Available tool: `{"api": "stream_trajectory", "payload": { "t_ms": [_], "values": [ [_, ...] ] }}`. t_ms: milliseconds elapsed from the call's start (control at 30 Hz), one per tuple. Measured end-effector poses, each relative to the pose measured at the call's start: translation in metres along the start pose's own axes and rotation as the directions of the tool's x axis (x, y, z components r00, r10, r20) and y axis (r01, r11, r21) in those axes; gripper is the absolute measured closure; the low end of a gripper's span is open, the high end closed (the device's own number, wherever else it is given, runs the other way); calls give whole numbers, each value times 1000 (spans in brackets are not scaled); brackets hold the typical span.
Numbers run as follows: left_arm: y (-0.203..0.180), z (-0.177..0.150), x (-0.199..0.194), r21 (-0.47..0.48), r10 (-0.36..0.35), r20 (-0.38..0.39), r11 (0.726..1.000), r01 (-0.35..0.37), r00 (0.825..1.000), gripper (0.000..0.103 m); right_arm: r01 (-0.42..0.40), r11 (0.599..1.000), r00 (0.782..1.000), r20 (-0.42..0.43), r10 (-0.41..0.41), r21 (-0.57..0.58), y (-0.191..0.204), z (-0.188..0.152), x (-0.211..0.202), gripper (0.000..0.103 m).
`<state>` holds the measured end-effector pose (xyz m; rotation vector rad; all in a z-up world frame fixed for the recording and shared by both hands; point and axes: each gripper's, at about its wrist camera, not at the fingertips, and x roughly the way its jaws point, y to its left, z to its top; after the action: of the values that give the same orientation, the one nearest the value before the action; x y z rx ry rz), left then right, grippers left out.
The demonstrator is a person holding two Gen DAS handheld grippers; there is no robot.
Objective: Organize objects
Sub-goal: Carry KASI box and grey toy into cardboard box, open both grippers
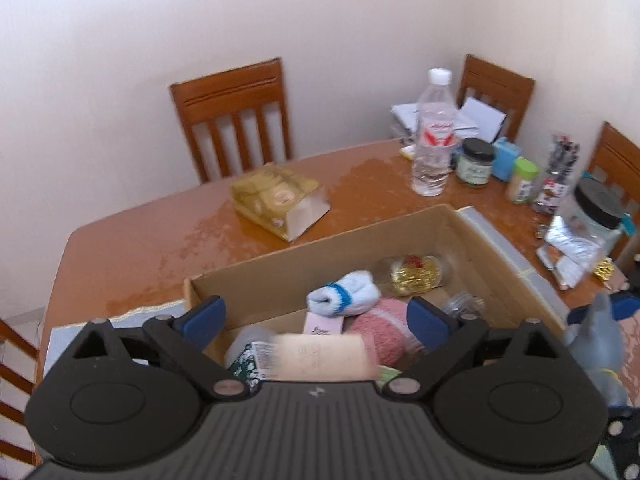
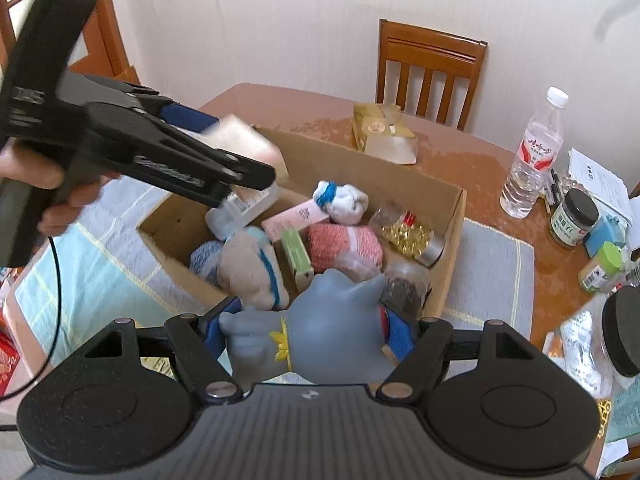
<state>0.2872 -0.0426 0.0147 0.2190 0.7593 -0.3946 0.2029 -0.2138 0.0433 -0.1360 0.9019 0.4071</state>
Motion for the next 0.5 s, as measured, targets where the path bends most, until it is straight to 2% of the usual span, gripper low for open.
{"api": "stream_trajectory", "payload": {
  "t_ms": [167,400,500],
  "values": [
    [12,-8,-2,-35,-4,0,999,4,1000,4,-4,1000,1000,-3,4,10,-2,8,8,24],
    [20,-24,-18,-42,37,2,998,-37,999,4,-6,1000,1000,-25,6,11,0,14,21,24],
    [26,-31,-25,-68,51,5,996,-50,999,0,-8,1000,999,-35,9,10,2,17,26,24]
  ]
}}
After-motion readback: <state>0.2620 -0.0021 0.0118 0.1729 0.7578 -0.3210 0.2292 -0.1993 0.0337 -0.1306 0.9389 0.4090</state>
